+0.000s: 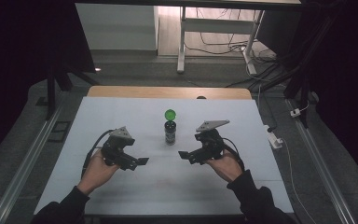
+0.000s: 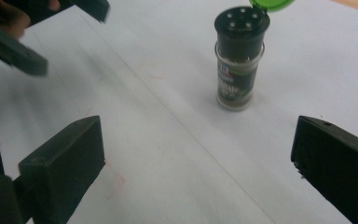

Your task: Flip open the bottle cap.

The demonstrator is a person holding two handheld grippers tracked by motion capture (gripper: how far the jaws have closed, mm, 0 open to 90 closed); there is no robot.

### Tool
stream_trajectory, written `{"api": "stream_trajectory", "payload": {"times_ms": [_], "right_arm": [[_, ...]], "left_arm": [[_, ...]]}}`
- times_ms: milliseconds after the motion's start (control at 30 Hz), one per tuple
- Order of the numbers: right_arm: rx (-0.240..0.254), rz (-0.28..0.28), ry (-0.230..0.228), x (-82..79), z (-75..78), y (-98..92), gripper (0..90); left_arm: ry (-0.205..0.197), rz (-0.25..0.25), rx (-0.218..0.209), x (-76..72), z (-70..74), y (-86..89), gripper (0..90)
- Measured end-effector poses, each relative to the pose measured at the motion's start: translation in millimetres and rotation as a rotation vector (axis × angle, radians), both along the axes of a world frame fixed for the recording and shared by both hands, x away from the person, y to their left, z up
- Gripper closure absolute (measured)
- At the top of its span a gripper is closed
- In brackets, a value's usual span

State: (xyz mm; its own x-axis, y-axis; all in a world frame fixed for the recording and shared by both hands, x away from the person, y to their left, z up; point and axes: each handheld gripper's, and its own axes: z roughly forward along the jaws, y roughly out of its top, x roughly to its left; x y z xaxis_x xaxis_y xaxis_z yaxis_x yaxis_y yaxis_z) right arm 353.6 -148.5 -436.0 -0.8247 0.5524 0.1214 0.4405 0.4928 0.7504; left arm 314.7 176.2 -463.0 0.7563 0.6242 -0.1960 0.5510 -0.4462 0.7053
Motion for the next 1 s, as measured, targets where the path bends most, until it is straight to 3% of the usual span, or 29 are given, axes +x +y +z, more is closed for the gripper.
{"api": "stream_trajectory", "payload": {"times_ms": [700, 1000], "right_arm": [[0.028, -0.130, -0.034, -42.4, -0.6, -81.7, 0.0], [0.034, -0.237, -0.058, -65.2, -4.6, -121.1, 0.0]], "left_arm": [[-0.003, 0.138, -0.063, -64.8, 2.6, 64.5, 0.1], [-0.006, 0.215, -0.101, -91.8, -2.8, 92.2, 0.0]]}}
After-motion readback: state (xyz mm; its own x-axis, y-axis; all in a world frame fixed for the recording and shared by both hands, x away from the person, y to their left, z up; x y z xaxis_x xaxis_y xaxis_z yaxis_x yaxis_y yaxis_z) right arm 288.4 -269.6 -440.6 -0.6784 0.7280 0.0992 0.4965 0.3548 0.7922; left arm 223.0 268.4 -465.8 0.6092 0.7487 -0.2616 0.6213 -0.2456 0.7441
